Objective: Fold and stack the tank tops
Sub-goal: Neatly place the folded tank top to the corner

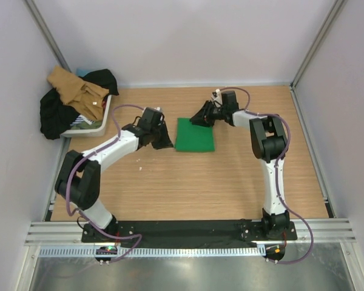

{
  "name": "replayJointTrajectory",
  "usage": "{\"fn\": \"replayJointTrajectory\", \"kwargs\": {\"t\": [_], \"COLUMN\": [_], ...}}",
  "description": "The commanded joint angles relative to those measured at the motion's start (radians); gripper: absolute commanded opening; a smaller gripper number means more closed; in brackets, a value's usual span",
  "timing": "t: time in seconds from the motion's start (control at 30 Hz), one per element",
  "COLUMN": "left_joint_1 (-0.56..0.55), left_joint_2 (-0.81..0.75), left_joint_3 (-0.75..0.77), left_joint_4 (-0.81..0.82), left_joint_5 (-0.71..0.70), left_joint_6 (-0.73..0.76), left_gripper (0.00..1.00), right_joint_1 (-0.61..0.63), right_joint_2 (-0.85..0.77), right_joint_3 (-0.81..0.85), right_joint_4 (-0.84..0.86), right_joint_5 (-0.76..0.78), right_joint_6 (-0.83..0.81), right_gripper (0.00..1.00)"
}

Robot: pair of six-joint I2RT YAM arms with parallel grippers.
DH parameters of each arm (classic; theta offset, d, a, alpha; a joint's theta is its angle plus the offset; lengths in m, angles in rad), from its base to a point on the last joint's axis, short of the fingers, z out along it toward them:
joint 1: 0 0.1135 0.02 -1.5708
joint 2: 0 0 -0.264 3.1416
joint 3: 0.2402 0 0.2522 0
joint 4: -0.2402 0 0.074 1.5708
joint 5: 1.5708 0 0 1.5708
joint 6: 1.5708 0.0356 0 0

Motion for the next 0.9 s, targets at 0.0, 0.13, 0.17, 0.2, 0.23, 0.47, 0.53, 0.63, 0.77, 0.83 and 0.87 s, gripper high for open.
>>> {"fn": "replayJointTrajectory", "kwargs": {"t": [0.0,0.13,0.17,0.2,0.23,0.47,0.53,0.63,0.77,0.83,0.87], "left_joint_1": [0.006,0.006,0.006,0.006,0.006,0.006,0.006,0.006,0.018,0.032,0.033], "left_joint_2": [-0.095,-0.193,-0.210,-0.224,-0.241,-0.345,-0.362,-0.397,-0.482,-0.532,-0.543], "left_joint_3": [-0.013,-0.055,-0.073,-0.082,-0.091,-0.151,-0.170,-0.191,-0.249,-0.275,-0.282], "left_joint_4": [-0.026,-0.043,-0.046,-0.050,-0.055,-0.093,-0.098,-0.107,-0.081,-0.077,-0.078], "left_joint_5": [-0.050,-0.093,-0.110,-0.118,-0.127,-0.184,-0.189,-0.208,-0.267,-0.290,-0.293], "left_joint_6": [0.037,0.040,0.040,0.042,0.042,0.062,0.065,0.068,0.039,0.024,0.020], "left_gripper": [0.01,0.01,0.01,0.01,0.01,0.02,0.02,0.01,0.00,0.00,0.00], "right_joint_1": [0.000,0.006,0.010,0.013,0.019,0.027,0.027,0.029,0.027,0.027,0.029], "right_joint_2": [-0.198,-0.323,-0.365,-0.386,-0.404,-0.513,-0.518,-0.504,-0.479,-0.464,-0.458], "right_joint_3": [-0.035,-0.092,-0.104,-0.132,-0.143,-0.245,-0.273,-0.293,-0.308,-0.313,-0.316], "right_joint_4": [-0.075,-0.278,-0.348,-0.377,-0.411,-0.576,-0.573,-0.568,-0.530,-0.507,-0.496], "right_joint_5": [0.031,0.205,0.244,0.281,0.331,0.654,0.662,0.652,0.620,0.588,0.573], "right_joint_6": [-0.080,-0.253,-0.278,-0.304,-0.340,-0.417,-0.425,-0.433,-0.416,-0.404,-0.399], "right_gripper": [0.40,0.47,0.47,0.49,0.49,0.45,0.45,0.48,0.51,0.49,0.48]}}
